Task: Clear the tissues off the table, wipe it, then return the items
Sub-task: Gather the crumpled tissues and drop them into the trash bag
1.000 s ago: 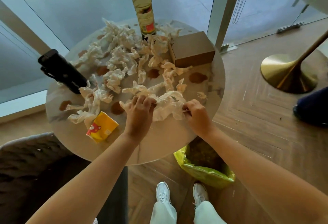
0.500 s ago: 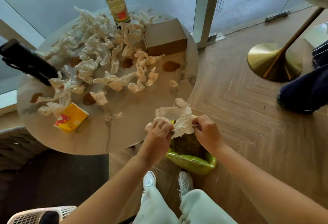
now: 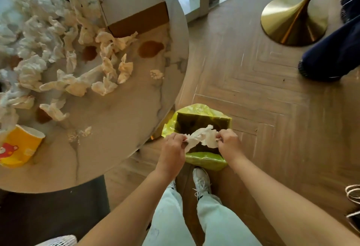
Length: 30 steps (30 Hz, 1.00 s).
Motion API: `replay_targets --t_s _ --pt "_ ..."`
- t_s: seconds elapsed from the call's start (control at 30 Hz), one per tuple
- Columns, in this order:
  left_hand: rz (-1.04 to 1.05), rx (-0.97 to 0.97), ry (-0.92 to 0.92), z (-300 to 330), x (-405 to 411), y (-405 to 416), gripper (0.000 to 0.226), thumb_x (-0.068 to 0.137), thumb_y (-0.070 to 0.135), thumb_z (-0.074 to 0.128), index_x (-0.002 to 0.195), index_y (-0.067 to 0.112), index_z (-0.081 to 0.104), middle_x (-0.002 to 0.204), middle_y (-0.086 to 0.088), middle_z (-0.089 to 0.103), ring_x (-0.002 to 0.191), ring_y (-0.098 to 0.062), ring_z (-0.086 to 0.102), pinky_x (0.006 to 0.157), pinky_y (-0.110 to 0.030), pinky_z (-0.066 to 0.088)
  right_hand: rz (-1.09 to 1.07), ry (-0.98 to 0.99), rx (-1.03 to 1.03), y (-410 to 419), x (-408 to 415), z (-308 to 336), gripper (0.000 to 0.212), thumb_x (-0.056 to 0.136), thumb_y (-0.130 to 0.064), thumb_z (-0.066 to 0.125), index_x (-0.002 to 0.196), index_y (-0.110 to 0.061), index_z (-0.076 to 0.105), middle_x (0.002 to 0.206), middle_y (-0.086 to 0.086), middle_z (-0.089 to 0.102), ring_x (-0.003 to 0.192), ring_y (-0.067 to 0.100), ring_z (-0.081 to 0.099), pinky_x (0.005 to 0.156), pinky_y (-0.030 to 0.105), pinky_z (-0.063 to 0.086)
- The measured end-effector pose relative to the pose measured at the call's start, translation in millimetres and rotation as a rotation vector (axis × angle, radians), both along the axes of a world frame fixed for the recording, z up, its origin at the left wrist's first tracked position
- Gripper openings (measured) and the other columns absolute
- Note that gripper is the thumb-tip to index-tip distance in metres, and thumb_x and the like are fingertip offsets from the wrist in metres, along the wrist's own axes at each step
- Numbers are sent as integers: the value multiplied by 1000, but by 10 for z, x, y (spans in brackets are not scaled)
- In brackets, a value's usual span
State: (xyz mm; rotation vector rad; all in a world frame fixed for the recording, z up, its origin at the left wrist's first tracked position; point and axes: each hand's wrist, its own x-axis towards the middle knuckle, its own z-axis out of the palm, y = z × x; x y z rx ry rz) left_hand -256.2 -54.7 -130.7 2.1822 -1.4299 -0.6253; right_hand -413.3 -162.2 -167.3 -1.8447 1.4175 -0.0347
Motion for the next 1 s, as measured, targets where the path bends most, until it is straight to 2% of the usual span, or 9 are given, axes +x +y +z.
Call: replay_targets --t_s 0.13,0.2,0.27,0.37,0.5,0.67,0.83,1.0 --pt "37 27 87 -385 9 -249 10 89 3 55 97 4 62 90 -7 56 87 -17 47 76 -20 39 -49 62 99 -63 14 -437 19 88 0 42 92 -2 60 98 15 51 90 32 52 74 36 44" --pt "25 64 113 -626 12 -324 10 89 1 55 96 4 61 89 -4 53 85 -16 47 76 -21 41 -62 89 151 -78 18 -652 23 89 1 39 100 -3 59 101 12 49 89 29 52 74 34 44" --pt "7 146 139 -840 27 -356 13 88 -3 54 98 2 61 93 -5 51 85 -15 47 78 -25 44 -45 127 198 -70 12 -802 33 88 4 39 114 -5 56 114 12 49 94 27 51 77 34 44" --pt "-22 322 148 -994 45 -306 40 79 -18 44 111 0 57 106 -10 53 90 -20 51 80 -29 44 -4 172 228 2 -16 -855 42 89 5 40 127 -9 51 127 13 47 110 30 49 89 36 42" --pt "-7 405 155 -915 73 -184 57 75 -18 42 127 3 50 123 -13 53 113 -26 51 96 -35 43 6 184 235 72 -61 -717 44 91 1 40 132 -13 48 128 13 49 115 31 48 94 40 43" --pt "19 324 144 -512 79 -78 45 82 -9 46 124 5 53 122 -12 55 111 -24 54 97 -33 43 -35 136 213 68 -57 -377 35 93 -9 42 127 -13 53 130 9 51 116 29 49 95 42 44" --pt "26 245 133 45 65 -24 42 86 -3 49 127 8 52 126 -9 55 118 -21 50 103 -29 38 -18 13 98 26 89 147 32 94 -10 44 123 -10 56 127 10 54 112 26 53 92 35 45" --pt "41 -29 71 634 38 95 35 85 -2 54 120 4 57 115 -12 61 110 -21 55 98 -21 39 41 -154 -101 60 465 767 24 93 -8 48 113 -5 61 112 12 60 100 22 56 77 22 41"
